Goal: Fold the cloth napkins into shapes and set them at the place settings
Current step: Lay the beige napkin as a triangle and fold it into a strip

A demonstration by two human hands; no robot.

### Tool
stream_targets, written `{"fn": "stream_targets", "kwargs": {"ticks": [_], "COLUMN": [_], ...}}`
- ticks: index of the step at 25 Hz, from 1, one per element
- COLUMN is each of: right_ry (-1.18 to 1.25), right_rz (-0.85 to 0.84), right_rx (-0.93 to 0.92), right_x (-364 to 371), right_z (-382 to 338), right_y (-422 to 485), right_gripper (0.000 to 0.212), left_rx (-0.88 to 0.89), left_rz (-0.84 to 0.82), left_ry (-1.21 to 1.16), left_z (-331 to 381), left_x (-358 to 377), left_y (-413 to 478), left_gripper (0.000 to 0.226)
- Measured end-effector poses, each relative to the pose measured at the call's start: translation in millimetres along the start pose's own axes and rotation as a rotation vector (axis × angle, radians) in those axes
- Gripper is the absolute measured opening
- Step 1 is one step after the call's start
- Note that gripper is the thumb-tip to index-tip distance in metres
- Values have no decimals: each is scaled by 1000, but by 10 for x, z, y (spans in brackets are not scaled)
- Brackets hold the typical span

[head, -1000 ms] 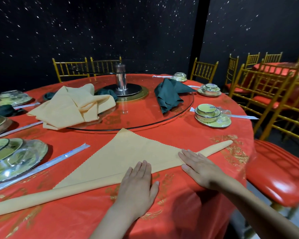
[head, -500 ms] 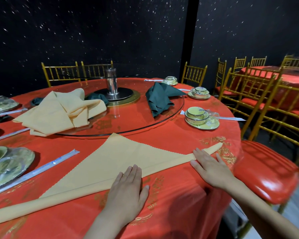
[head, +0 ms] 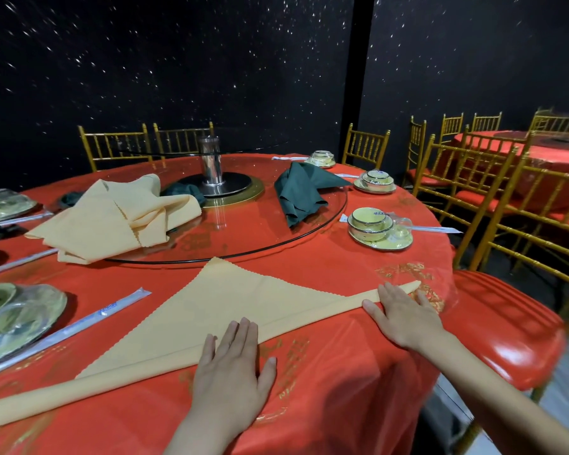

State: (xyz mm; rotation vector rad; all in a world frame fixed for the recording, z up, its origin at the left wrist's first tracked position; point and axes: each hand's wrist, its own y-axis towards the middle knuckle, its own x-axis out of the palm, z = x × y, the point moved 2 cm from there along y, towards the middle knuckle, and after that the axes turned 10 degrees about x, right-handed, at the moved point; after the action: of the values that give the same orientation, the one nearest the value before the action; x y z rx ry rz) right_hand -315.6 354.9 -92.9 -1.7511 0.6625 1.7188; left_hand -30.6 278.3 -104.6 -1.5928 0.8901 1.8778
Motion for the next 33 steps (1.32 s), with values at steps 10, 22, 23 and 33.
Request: {"fn": "stream_targets", "kwargs": {"ticks": [10, 22, 23, 33], "right_ry": [240, 231, 229, 238], "right_rz": [36, 72, 72, 78], "right_rx": [-886, -892, -894, -890], "right_x": [48, 227, 234, 237], "right_z": [-1492, -1466, -1474, -1470], "right_y": [-744, -688, -690, -671], "right_gripper": [78, 87, 86, 93], "left_rx": [39, -59, -84, -243], "left_rz": [-36, -91, -85, -55], "left_ry": [-58, 63, 62, 0], "left_z": [-98, -947, -1021, -1672], "left_x": [-11, -238, -253, -347], "left_y": [-17, -774, -849, -1374], "left_gripper": [93, 119, 120, 117]}}
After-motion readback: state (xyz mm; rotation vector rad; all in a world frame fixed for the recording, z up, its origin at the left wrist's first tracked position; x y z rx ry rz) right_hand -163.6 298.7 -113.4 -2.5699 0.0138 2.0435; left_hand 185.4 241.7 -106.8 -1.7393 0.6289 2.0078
